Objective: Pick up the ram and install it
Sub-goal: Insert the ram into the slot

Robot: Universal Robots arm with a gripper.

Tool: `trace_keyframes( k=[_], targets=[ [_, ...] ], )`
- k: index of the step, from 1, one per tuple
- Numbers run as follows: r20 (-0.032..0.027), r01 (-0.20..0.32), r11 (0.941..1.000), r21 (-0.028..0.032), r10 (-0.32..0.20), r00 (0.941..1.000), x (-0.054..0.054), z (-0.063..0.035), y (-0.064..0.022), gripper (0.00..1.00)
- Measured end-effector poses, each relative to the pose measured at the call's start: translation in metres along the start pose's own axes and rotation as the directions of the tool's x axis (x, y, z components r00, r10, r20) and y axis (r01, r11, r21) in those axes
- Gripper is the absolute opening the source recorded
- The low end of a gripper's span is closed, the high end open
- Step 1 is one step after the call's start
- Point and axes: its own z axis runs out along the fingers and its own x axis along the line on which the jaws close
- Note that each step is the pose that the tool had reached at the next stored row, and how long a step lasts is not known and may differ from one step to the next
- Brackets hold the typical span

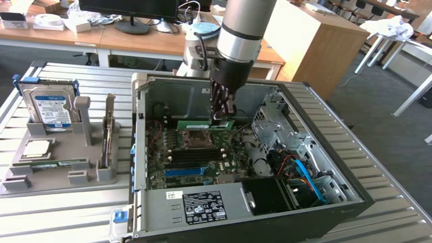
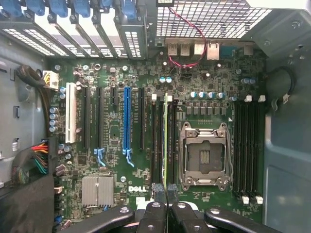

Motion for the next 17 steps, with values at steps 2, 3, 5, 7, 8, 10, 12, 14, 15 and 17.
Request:
trace_keyframes(
  k=[2, 3, 5, 7, 8, 10, 12, 14, 15, 17],
  targets=[
    [0.0, 0.0, 1.0, 0.0003, 0.0, 1.0, 0.0, 0.0014, 0.0, 0.12],
    [0.0, 0.0, 1.0, 0.0004, 0.0, 1.0, 0.0, 0.0022, 0.0, 0.12],
    [0.0, 0.0, 1.0, 0.0011, 0.0, 1.0, 0.0, 0.004, 0.0, 0.12],
    [0.0, 0.0, 1.0, 0.002, 0.0, 1.0, 0.0, 0.0059, 0.0, 0.12],
    [-0.0001, 0.0, 1.0, 0.0024, 0.0, 1.0, 0.0, 0.0069, 0.0, 0.12],
    [-0.0001, 0.0, 1.0, 0.0032, 0.0, 1.0, 0.0, 0.0087, -0.0001, 0.12],
    [0.0001, 0.0, 1.0, 0.004, 0.0, 1.0, 0.0, 0.0106, -0.0001, 0.12],
    [0.0, 0.0, 1.0, 0.0045, 0.0, 1.0, 0.0, 0.0123, -0.0001, 0.12],
    [0.0001, 0.0, 1.0, 0.0047, 0.0, 1.0, 0.0, 0.0131, -0.0001, 0.12],
    [0.0, 0.0, 1.0, 0.0052, 0.0, 1.0, 0.0, 0.0147, -0.0001, 0.12]
  ],
)
